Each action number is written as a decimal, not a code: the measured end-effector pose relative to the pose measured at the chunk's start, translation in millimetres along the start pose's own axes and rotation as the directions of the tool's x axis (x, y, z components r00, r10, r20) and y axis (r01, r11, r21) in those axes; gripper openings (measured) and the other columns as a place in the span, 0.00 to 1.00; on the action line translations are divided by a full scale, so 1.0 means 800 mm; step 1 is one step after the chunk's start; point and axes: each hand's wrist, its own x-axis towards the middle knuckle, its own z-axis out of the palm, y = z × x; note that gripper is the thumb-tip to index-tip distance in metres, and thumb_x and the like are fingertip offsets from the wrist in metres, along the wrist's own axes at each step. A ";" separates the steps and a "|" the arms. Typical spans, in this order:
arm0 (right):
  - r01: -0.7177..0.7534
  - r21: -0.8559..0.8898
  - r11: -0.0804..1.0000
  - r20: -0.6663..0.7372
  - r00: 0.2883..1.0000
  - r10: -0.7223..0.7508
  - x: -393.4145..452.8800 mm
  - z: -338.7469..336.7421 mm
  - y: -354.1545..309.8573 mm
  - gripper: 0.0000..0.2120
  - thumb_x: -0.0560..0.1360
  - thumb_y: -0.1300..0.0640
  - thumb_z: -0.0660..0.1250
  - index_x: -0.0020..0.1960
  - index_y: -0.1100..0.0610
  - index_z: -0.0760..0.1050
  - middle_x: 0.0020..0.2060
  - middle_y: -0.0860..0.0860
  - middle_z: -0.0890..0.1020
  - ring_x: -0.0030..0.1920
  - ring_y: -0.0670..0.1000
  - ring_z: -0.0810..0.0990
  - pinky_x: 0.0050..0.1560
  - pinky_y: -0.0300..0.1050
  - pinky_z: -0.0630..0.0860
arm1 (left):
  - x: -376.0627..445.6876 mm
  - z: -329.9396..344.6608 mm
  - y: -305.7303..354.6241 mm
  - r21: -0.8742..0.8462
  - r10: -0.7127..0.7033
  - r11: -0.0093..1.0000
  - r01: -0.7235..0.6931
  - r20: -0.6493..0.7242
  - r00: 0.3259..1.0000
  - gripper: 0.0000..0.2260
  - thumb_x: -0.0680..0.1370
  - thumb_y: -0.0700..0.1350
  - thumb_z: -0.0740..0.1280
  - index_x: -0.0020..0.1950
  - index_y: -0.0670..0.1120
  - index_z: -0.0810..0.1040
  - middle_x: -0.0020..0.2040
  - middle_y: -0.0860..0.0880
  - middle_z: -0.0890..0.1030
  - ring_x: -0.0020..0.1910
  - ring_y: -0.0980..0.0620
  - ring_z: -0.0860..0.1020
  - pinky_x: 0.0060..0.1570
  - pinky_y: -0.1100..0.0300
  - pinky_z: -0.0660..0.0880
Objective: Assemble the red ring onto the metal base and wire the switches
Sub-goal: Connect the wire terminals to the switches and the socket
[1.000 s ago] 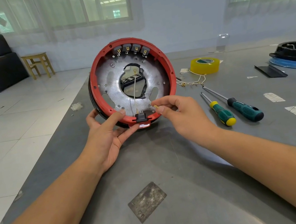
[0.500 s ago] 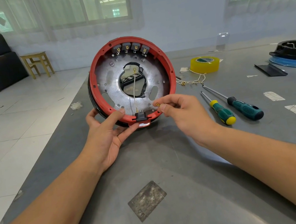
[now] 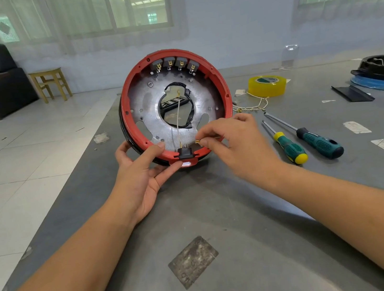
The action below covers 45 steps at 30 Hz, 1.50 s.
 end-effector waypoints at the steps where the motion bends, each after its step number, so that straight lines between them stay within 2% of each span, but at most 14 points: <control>1: 0.039 -0.065 0.997 0.000 0.999 -0.039 0.003 -0.001 0.001 0.05 0.81 0.55 0.69 0.52 0.48 0.83 0.44 0.39 0.83 0.49 0.40 0.79 0.65 0.48 0.62 | 0.001 0.000 0.000 -0.008 -0.006 1.000 0.006 0.003 1.000 0.31 0.77 0.34 0.75 0.72 0.57 0.65 0.63 0.37 0.81 0.54 0.35 0.86 0.47 0.45 0.85; 5: 0.147 -0.217 0.965 0.012 0.989 -0.148 0.020 -0.010 0.003 0.05 0.79 0.53 0.69 0.50 0.45 0.83 0.50 0.42 0.82 0.56 0.48 0.78 0.66 0.51 0.58 | 0.003 -0.003 0.001 -0.036 -0.021 0.999 0.022 0.017 1.000 0.33 0.76 0.34 0.75 0.74 0.57 0.68 0.63 0.39 0.83 0.55 0.35 0.86 0.47 0.44 0.85; 8: 0.217 -0.292 0.931 0.040 0.976 -0.215 0.039 -0.016 0.001 0.05 0.78 0.51 0.70 0.49 0.44 0.85 0.50 0.43 0.82 0.58 0.52 0.77 0.64 0.54 0.58 | 0.004 -0.005 0.002 -0.049 -0.028 0.998 0.029 0.029 0.999 0.34 0.74 0.35 0.76 0.76 0.57 0.69 0.62 0.40 0.85 0.55 0.35 0.86 0.47 0.43 0.85; 15: 0.368 -0.297 0.881 0.175 0.928 -0.328 0.070 -0.010 0.000 0.07 0.80 0.48 0.69 0.50 0.43 0.86 0.50 0.40 0.83 0.59 0.52 0.76 0.61 0.55 0.63 | 0.004 -0.007 0.007 -0.020 -0.042 0.999 0.045 0.094 0.995 0.32 0.73 0.40 0.76 0.75 0.56 0.74 0.65 0.43 0.84 0.60 0.35 0.85 0.49 0.44 0.85; 19: 0.439 -0.295 0.849 0.206 0.897 -0.392 0.066 0.002 0.002 0.08 0.80 0.48 0.67 0.50 0.43 0.86 0.50 0.39 0.84 0.58 0.53 0.77 0.57 0.57 0.66 | 0.005 -0.009 0.006 -0.011 -0.045 0.999 0.046 0.109 0.993 0.30 0.72 0.41 0.78 0.72 0.57 0.77 0.65 0.42 0.84 0.58 0.34 0.85 0.50 0.41 0.84; 34: 0.461 -0.258 0.849 0.224 0.883 -0.412 0.069 0.002 0.007 0.07 0.80 0.50 0.68 0.50 0.45 0.86 0.50 0.40 0.84 0.60 0.54 0.76 0.60 0.60 0.67 | 0.008 -0.013 0.005 -0.031 -0.025 0.999 0.028 0.098 0.995 0.33 0.70 0.40 0.78 0.74 0.55 0.77 0.63 0.43 0.84 0.53 0.38 0.87 0.50 0.43 0.85; 40: 0.447 -0.230 0.864 0.240 0.887 -0.395 0.067 0.002 0.008 0.07 0.79 0.51 0.69 0.51 0.45 0.86 0.51 0.38 0.84 0.60 0.53 0.76 0.60 0.60 0.67 | 0.010 -0.013 0.005 -0.030 -0.024 0.999 0.027 0.095 0.995 0.31 0.71 0.40 0.77 0.73 0.53 0.77 0.53 0.45 0.87 0.49 0.40 0.88 0.49 0.43 0.85; 45: 0.445 -0.231 0.865 0.228 0.889 -0.396 0.067 0.002 0.008 0.07 0.80 0.51 0.69 0.51 0.45 0.86 0.51 0.39 0.85 0.60 0.54 0.76 0.60 0.59 0.67 | 0.010 -0.012 0.005 -0.026 -0.022 0.999 0.024 0.088 0.996 0.30 0.73 0.39 0.76 0.74 0.53 0.77 0.59 0.44 0.84 0.50 0.40 0.87 0.49 0.44 0.85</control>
